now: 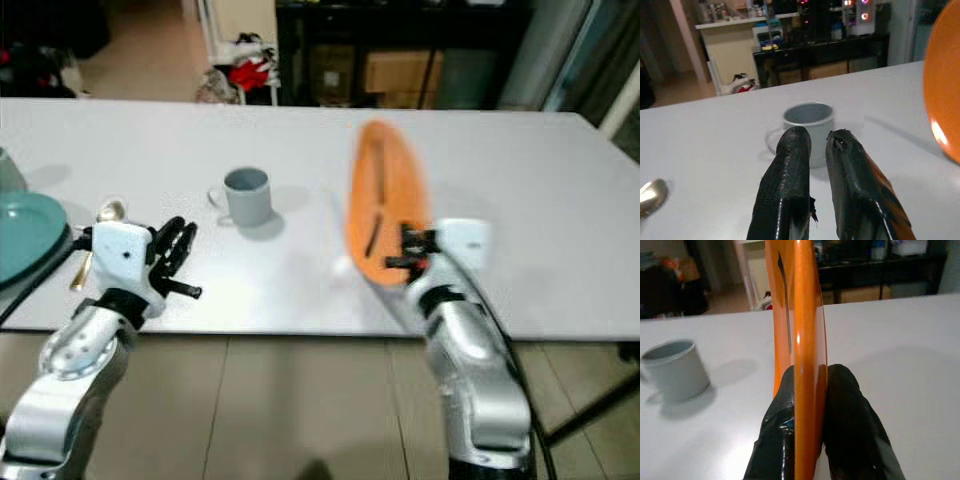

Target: Setting the table

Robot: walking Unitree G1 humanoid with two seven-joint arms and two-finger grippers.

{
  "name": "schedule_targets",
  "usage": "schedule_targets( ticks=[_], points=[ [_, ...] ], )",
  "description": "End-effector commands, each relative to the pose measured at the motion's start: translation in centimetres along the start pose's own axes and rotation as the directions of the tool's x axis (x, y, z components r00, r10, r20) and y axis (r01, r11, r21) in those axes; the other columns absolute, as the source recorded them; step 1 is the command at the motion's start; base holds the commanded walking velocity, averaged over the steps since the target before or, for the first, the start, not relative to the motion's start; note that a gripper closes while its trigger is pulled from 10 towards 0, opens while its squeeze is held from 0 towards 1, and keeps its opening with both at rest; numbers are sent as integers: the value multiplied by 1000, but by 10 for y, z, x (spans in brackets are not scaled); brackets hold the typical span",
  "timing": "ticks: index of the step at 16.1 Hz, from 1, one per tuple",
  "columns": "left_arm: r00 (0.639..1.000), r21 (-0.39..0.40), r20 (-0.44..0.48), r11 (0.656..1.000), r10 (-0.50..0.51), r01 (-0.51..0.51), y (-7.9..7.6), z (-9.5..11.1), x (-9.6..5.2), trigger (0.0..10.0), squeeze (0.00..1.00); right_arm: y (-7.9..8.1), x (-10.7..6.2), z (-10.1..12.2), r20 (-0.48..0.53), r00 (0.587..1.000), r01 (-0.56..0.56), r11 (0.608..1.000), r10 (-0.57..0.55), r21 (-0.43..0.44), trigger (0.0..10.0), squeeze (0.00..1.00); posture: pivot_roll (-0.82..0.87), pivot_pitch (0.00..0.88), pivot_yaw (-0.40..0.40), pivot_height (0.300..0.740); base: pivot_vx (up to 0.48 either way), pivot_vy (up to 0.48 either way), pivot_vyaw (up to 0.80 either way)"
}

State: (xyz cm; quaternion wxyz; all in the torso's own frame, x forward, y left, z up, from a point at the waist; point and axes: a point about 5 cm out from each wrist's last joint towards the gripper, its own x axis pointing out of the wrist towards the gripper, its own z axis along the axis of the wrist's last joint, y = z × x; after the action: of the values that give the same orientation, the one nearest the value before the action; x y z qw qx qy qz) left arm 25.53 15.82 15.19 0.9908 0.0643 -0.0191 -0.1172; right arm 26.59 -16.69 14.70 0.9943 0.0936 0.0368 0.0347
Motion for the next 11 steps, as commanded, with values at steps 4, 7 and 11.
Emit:
schedule_targets(
  ticks=[4,7,11],
  points=[
    [978,-57,-3,977,-207,207,-5,11,-4,10000,0,-7,10,15,-11,1000,18,960,-16,278,10000,0,45,0,14,740,0,0,0],
    [934,-35,-59,936,-353,352,-8,13,-13,10000,0,-19,17,10,-136,990,92,870,-29,485,10000,0,46,0,16,740,0,0,0],
    [905,-49,-75,908,-418,416,-9,18,-18,10000,0,-18,23,-15,-331,936,167,680,117,714,10000,0,50,0,15,740,0,0,0]
  ],
)
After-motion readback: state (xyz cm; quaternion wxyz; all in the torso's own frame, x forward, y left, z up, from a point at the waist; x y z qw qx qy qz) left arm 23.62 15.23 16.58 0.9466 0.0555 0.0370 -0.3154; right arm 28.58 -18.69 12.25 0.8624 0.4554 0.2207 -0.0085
